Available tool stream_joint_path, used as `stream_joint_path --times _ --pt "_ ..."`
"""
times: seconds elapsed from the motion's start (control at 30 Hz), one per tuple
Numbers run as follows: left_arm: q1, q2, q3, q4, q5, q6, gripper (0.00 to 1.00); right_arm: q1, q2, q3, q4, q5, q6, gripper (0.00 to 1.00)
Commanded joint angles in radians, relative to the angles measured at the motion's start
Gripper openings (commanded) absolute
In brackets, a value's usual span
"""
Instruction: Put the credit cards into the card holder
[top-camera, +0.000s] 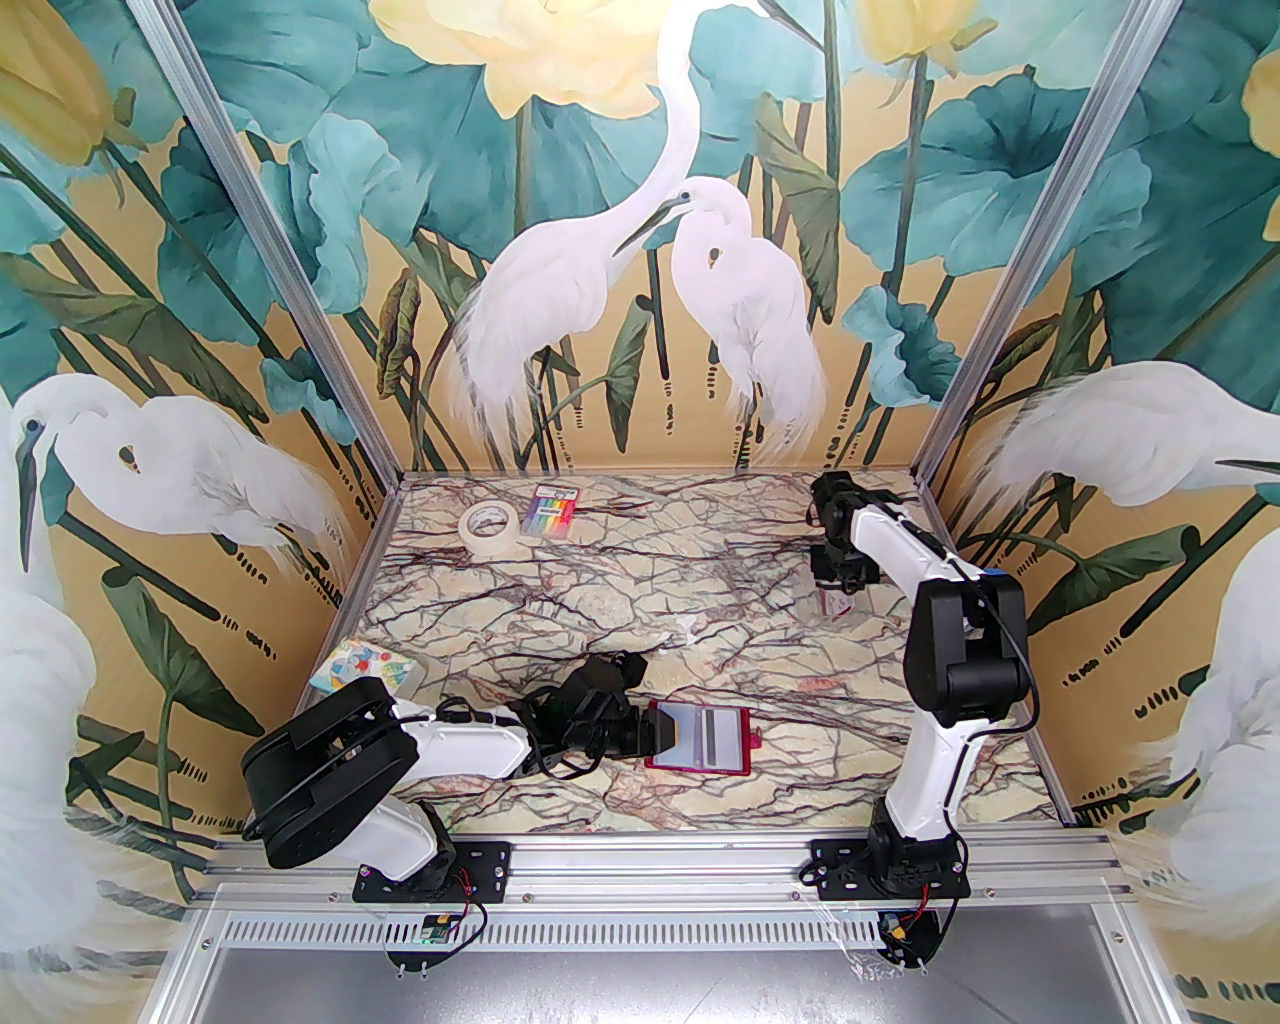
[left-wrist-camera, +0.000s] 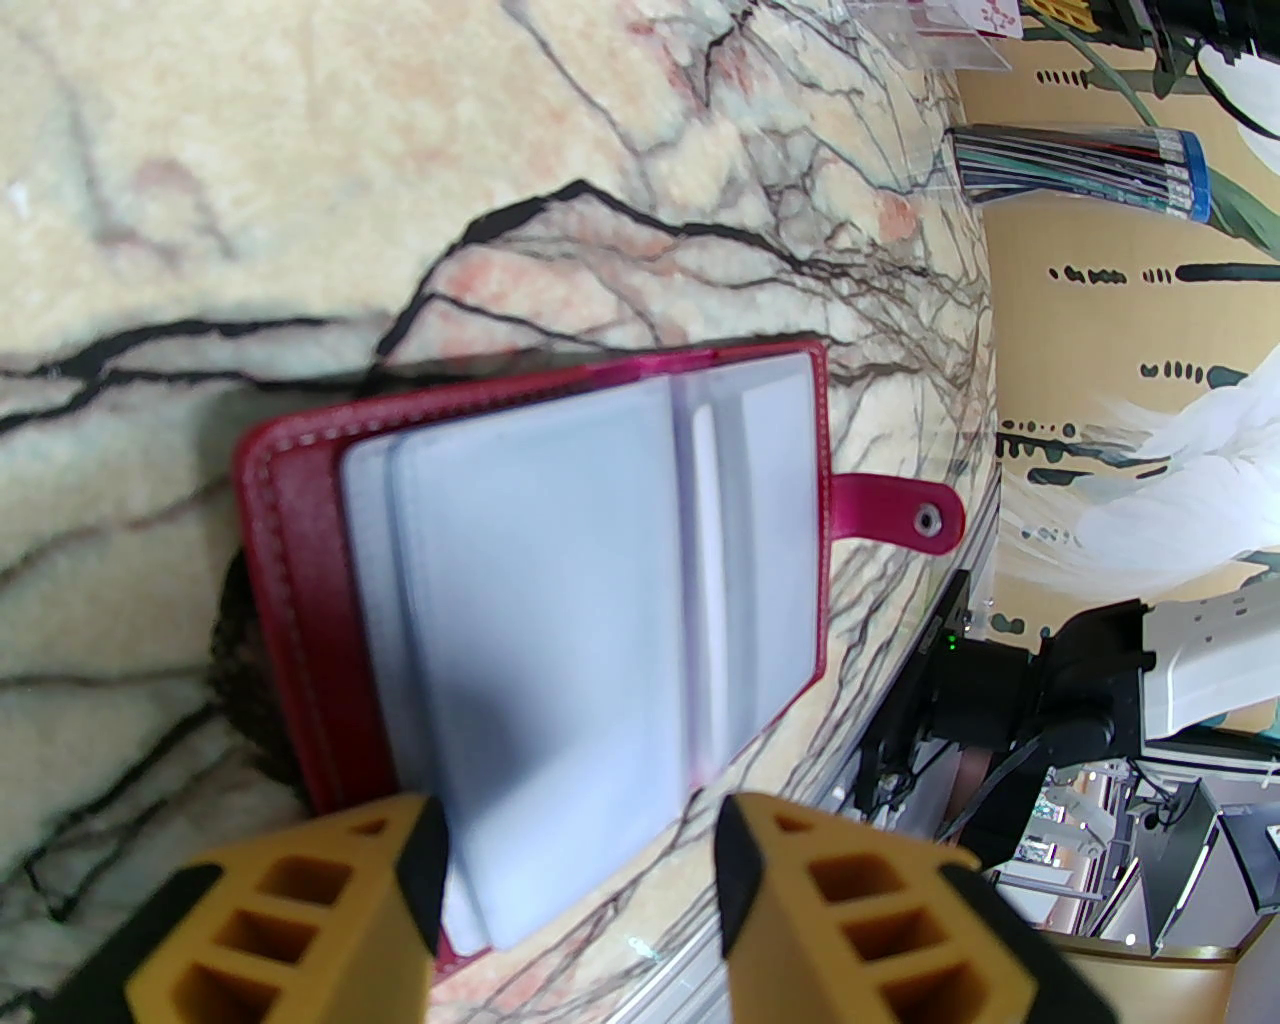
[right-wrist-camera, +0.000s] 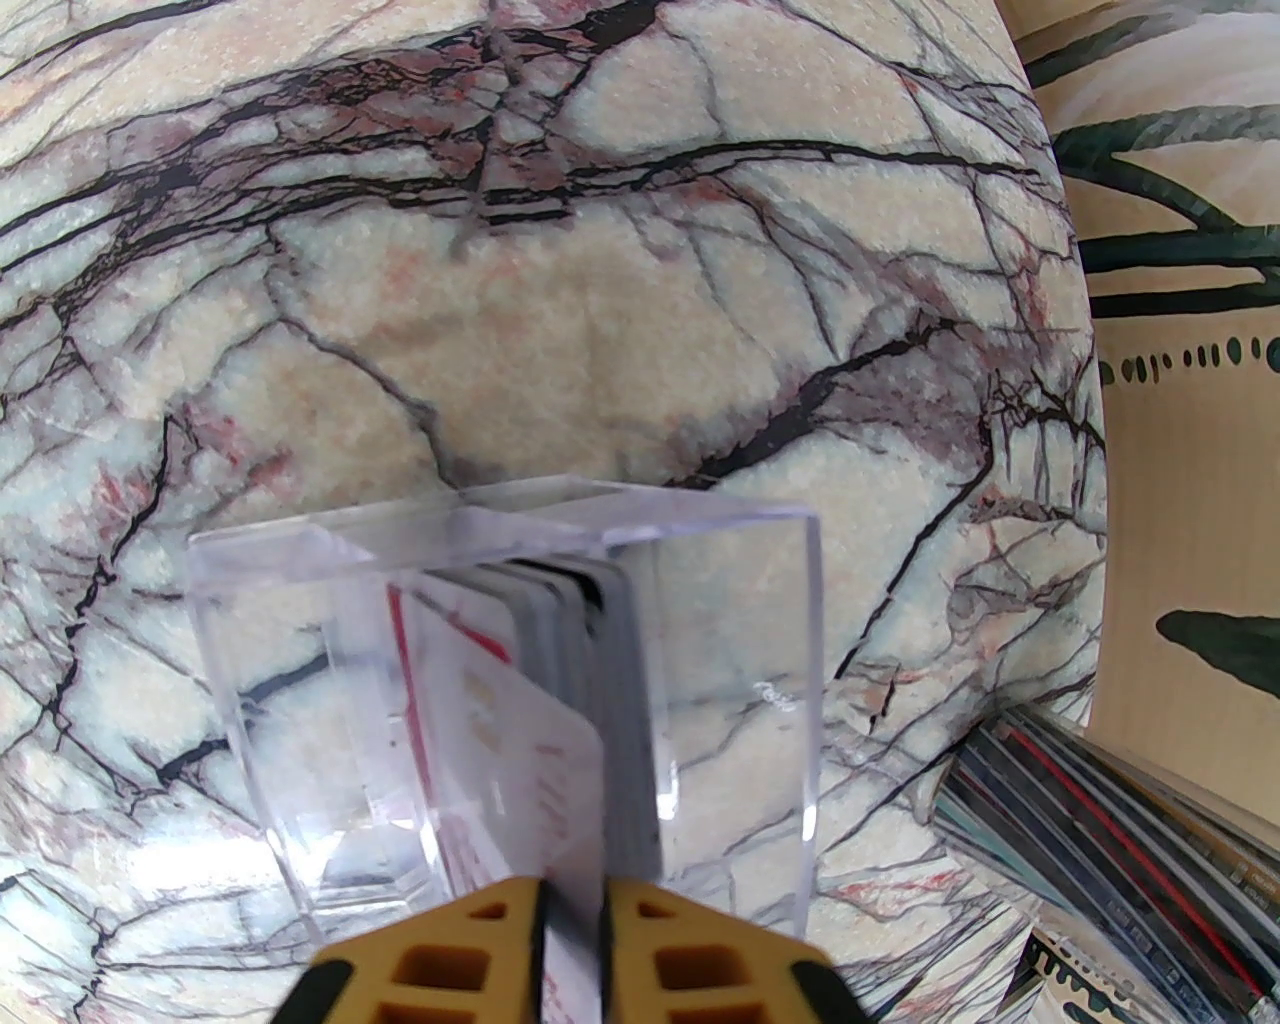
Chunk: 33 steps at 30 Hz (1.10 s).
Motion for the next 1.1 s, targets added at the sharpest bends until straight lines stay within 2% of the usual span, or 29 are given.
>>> stream_joint_path --times 0.0,0.13,0.47,0.7,0.83,1.07 --pt "0.005 0.036 0.003 -0.038 -0.004 0.001 0.5 0.004 -0.047 0.031 -0.027 0.035 0.001 0.15" --pt "0.005 0.036 0.004 -0.039 -0.004 0.002 0.5 0.012 -0.057 0.033 -0.033 0.038 0.002 0.14" --pt "0.005 0.036 0.004 -0.038 -0.004 0.001 0.5 0.021 -0.107 0.05 -0.066 0.01 0.02 0.0" --pt "0.005 0.023 -0.002 -0.037 -0.011 -0.001 0.5 0.032 -0.196 0.03 -0.084 -0.062 0.042 0.0" --pt "0.005 -0.014 -0.015 -0.034 -0.015 0.0 0.5 0.043 -0.306 -0.037 -0.064 -0.165 0.059 0.0" --pt "0.004 -0.142 -0.03 -0.066 -0.008 0.032 0.5 0.063 -0.603 -0.306 0.104 -0.497 0.119 0.0"
